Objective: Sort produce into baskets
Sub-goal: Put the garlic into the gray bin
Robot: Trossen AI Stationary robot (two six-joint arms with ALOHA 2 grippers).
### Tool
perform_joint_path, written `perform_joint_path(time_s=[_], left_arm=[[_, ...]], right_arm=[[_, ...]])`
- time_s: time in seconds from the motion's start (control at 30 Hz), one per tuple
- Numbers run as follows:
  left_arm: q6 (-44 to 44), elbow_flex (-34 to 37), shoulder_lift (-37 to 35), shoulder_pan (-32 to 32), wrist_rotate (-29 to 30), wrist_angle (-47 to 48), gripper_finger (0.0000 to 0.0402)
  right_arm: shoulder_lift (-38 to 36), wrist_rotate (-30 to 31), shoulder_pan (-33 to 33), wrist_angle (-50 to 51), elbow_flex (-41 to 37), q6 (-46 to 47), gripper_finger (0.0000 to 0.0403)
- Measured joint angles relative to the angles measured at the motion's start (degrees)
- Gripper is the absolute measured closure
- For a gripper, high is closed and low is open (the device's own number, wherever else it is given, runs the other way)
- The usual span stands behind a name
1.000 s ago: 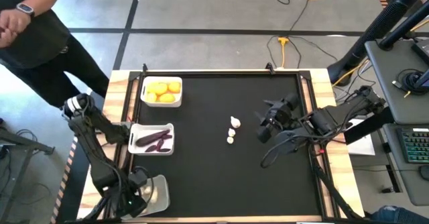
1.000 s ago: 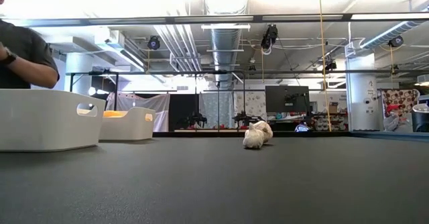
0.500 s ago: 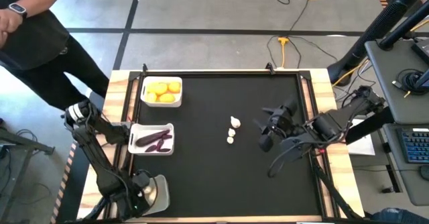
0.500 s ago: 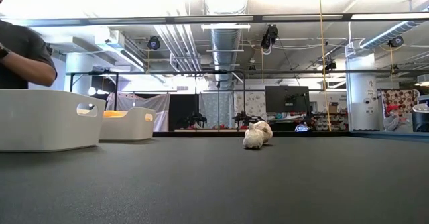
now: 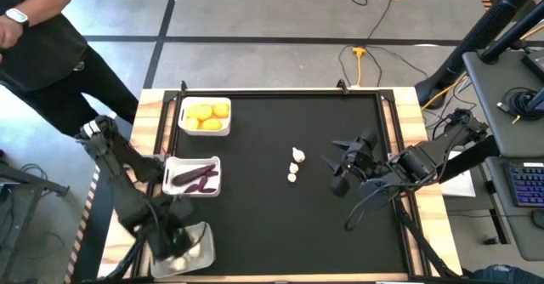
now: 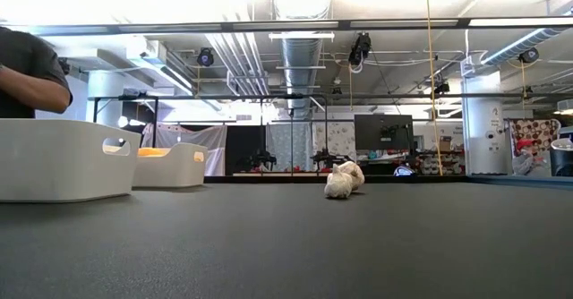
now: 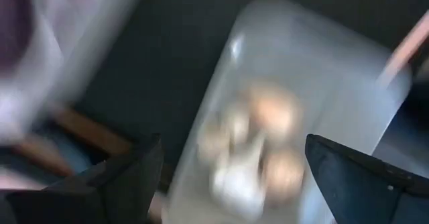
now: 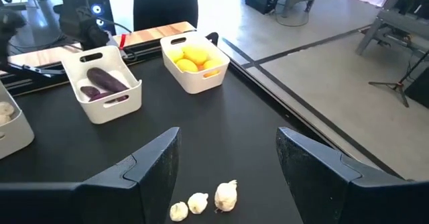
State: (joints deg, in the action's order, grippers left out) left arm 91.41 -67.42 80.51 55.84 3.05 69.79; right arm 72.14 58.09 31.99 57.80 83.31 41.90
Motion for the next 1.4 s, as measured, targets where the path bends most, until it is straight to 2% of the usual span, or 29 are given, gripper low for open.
perform_joint_path(time_s=[0.13, 0.27, 0.4, 0.57, 0.7, 0.8, 1.07, 1.27, 1.4], left_arm=[[-9.63, -4.62, -2.22, -8.72, 18.23, 1.69, 0.0056], [-26.82, -4.48, -1.74, -20.44, 25.04, -6.01, 0.0061], [-38.42, 0.25, 0.36, -32.57, 25.37, -24.74, 0.0067], [-48.11, 5.12, 5.61, -44.71, 20.82, -50.8, 0.0074], [-53.79, 5.02, 12.7, -51.62, 16.94, -61.61, 0.0076], [-59.06, 2.22, 19.36, -54.8, 16.49, -66.93, 0.0076], [-58.91, -13.49, 35.74, -56.77, 19.48, -64.31, 0.0076], [-45.49, -26.05, 43.83, -56.64, 25.09, -45.57, 0.0076], [-38.58, -31.95, 48.37, -56.7, 25.35, -39.85, 0.0076]], right_arm=[[0.0, 0.37, -0.01, -0.07, 0.0, 0.58, 0.0165], [0.02, -0.85, 0.38, -0.07, 0.0, 4.09, 0.0165], [0.19, -4.51, 1.89, -0.11, 0.0, 8.17, 0.0165], [0.44, -6.65, 5.17, -0.07, 0.0, 13.76, 0.0165], [0.42, -6.65, 7.54, -0.06, 0.0, 18.55, 0.0165], [0.44, -6.49, 8.51, -0.08, 0.0, 20.89, 0.0165], [1.19, -6.04, 8.76, -0.09, -0.04, 26.26, 0.0165], [1.22, -6.04, 8.76, -0.13, -0.07, 27.27, 0.0165], [1.22, -6.01, 8.74, -0.01, -0.07, 26.62, 0.0165]])
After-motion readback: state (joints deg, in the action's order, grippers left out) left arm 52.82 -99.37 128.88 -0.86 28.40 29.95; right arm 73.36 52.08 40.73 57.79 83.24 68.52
